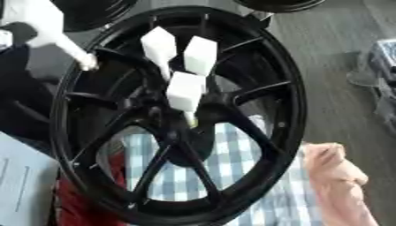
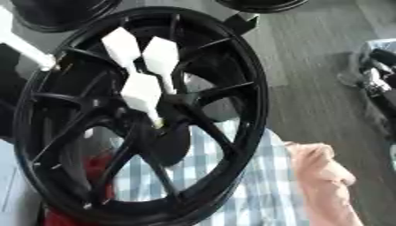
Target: Pull the pin out of the wheel hub.
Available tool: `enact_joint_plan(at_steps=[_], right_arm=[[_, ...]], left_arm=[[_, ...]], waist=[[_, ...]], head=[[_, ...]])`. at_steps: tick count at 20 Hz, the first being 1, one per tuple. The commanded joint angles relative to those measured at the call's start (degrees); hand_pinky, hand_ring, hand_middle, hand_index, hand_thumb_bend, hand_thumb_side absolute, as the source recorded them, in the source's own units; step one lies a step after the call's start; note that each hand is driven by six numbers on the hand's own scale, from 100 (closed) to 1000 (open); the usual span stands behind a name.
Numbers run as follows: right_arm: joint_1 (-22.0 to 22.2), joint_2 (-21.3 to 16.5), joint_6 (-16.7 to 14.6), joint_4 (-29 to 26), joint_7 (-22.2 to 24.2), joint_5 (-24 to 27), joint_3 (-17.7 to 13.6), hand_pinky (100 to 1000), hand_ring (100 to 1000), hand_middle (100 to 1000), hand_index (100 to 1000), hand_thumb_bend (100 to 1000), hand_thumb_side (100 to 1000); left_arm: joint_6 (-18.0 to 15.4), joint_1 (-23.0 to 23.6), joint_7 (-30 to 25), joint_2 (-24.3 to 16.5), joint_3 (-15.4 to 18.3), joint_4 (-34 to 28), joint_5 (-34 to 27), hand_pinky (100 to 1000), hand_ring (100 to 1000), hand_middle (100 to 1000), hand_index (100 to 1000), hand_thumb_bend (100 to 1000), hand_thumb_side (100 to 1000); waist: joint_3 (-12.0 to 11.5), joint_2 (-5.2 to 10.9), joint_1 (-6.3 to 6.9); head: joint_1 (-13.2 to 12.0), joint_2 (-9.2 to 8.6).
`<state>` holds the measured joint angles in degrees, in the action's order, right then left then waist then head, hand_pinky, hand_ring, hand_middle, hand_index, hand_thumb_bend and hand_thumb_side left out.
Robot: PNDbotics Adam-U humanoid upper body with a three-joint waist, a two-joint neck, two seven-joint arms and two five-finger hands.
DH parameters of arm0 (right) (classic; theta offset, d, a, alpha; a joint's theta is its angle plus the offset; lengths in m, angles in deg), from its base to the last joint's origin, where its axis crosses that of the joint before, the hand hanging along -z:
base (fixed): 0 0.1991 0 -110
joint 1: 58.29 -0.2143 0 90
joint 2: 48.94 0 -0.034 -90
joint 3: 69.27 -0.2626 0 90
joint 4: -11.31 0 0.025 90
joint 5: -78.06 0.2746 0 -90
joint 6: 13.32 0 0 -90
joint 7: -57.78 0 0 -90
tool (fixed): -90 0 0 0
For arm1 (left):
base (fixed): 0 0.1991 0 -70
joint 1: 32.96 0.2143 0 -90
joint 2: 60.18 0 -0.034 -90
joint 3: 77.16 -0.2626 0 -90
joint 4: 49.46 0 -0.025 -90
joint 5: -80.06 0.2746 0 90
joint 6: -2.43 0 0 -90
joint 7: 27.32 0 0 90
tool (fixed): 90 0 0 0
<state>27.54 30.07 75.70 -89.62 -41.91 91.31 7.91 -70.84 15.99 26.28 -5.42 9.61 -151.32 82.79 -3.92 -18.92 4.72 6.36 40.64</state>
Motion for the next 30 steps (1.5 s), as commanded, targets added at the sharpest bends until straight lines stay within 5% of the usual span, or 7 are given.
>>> enact_joint_plan(at_steps=[1, 5, 7, 10, 18, 23, 30], right_arm=[[0.1, -1.2, -0.1, -1.3, -0.6, -0.4, -0.9, 733, 811, 868, 862, 100, 470], [0.3, -1.1, -0.1, -1.4, -0.9, -0.6, -1.2, 733, 811, 868, 862, 100, 470], [0.2, -1.1, -0.1, -1.5, -0.8, -0.6, -1.1, 733, 811, 868, 862, 100, 470], [0.0, -1.1, -0.1, -1.5, -0.7, -0.6, -0.9, 733, 810, 868, 862, 100, 470], [-0.3, -1.2, 0.0, -1.5, -0.8, -0.4, -1.0, 733, 811, 869, 862, 100, 470], [-0.3, -1.1, 0.0, -1.5, -1.0, -0.3, -1.0, 732, 810, 868, 862, 100, 470], [-0.7, -0.8, -0.1, -1.6, -1.4, 0.0, -1.0, 731, 808, 867, 861, 100, 470]], left_arm=[[1.2, 2.6, 3.1, -3.6, 5.8, 3.6, 0.7, 435, 422, 267, 299, 100, 100], [3.5, 7.2, 7.0, -3.9, 12.1, 9.7, 2.9, 502, 501, 396, 466, 100, 100], [2.5, 9.3, 8.8, -3.8, 14.9, 12.3, 1.9, 651, 686, 622, 748, 163, 310], [-0.3, 11.0, 11.9, -3.9, 15.7, 15.3, 0.5, 754, 793, 761, 851, 363, 605], [-1.3, 11.0, 16.8, -3.6, 14.3, 18.9, 2.4, 764, 803, 772, 866, 465, 673], [-1.2, 10.3, 19.9, -2.4, 15.4, 17.3, -0.3, 656, 742, 703, 825, 147, 725], [-2.6, 9.2, 27.1, 4.0, 13.5, 10.5, -7.5, 562, 661, 612, 732, 100, 789]], waist=[[-0.1, 1.01, -0.27], [-0.1, 0.94, -0.40], [0.3, 0.78, -0.39], [0.6, 0.66, -0.37], [0.9, 0.70, -0.24], [0.9, 0.71, -0.29], [1.4, 0.66, -0.68]], head=[[0.3, -0.61], [0.2, -0.85], [-0.3, -1.02], [-0.7, -1.08], [-0.8, -1.04], [-0.8, -0.96], [-1.6, -1.09]])
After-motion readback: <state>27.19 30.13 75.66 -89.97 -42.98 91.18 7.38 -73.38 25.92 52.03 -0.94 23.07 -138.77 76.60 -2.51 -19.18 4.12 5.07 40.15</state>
